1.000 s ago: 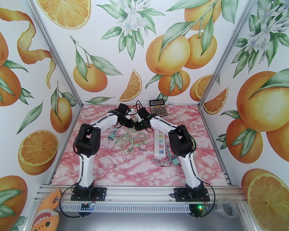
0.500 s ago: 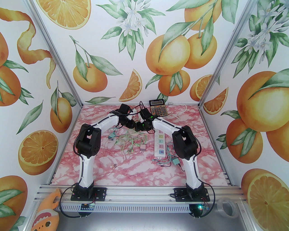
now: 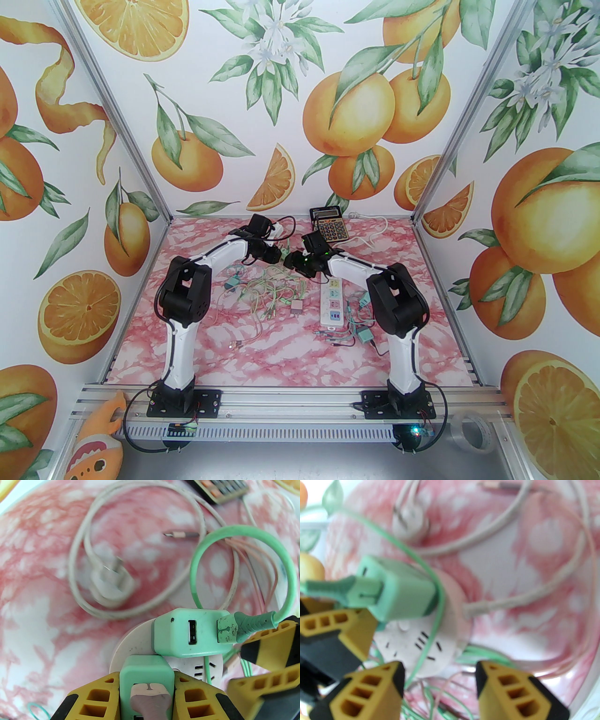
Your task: Pull the plug off the socket
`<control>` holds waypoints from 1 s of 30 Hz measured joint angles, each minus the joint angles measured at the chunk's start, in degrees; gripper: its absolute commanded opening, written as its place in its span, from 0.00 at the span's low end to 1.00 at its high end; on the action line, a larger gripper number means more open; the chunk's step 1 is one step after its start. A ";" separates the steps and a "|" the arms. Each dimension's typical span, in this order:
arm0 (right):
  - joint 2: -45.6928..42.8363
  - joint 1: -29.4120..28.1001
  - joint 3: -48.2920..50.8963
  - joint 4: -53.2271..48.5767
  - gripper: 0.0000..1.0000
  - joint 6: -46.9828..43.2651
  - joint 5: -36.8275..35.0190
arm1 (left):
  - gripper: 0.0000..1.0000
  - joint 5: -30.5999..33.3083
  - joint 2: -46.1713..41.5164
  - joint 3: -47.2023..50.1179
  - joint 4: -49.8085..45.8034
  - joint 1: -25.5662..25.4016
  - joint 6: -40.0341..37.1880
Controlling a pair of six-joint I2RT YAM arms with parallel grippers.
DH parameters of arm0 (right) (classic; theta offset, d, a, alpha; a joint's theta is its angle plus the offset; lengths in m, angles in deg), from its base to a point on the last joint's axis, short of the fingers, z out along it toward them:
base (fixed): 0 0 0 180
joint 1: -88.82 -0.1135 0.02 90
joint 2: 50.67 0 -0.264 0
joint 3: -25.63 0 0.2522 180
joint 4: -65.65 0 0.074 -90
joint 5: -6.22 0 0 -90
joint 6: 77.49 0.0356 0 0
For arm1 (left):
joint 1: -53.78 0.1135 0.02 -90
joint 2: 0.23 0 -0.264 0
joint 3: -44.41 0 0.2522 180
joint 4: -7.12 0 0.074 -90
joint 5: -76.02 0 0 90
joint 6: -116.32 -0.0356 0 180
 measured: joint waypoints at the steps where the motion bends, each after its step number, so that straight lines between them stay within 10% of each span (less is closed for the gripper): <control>1: 0.52 0.31 -0.70 0.28 0.55 0.28 0.04 | 0.09 0.04 0.52 -0.74 0.17 0.42 0.52; 30: 16.90 2.19 -23.85 -10.91 0.39 -1.18 1.31 | 0.09 0.35 6.01 -6.14 5.57 0.52 0.79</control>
